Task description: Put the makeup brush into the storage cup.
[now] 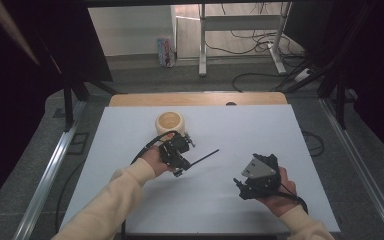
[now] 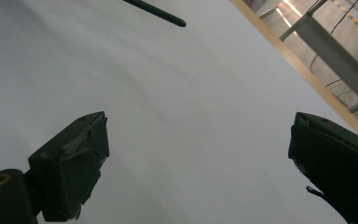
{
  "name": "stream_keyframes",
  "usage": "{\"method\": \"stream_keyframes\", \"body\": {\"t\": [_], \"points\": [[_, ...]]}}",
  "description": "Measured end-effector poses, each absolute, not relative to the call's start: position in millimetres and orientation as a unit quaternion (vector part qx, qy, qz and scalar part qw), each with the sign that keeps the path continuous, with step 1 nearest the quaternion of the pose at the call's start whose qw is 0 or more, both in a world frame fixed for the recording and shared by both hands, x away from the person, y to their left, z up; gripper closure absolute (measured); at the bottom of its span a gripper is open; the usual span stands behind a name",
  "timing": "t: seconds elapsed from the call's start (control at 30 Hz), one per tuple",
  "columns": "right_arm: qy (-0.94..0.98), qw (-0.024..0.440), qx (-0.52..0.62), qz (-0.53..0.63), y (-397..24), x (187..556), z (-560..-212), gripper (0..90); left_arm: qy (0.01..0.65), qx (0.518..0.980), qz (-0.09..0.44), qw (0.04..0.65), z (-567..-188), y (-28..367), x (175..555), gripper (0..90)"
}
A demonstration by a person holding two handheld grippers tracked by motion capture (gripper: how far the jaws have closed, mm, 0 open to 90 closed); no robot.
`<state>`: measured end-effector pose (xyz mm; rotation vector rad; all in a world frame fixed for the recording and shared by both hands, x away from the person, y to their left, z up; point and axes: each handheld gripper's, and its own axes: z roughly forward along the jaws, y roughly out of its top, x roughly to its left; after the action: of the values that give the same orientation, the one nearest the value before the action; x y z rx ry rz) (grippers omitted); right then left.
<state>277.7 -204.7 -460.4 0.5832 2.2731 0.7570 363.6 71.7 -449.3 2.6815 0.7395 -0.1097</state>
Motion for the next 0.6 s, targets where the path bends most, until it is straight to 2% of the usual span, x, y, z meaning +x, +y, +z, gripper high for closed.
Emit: {"method": "stream_keyframes", "body": {"t": [0.6], "points": [[0.874,0.370,0.175,0.260,-179,288,-461,5.9,0.256,0.950,-0.046,0.175,-447,67,365,85.4]]}}
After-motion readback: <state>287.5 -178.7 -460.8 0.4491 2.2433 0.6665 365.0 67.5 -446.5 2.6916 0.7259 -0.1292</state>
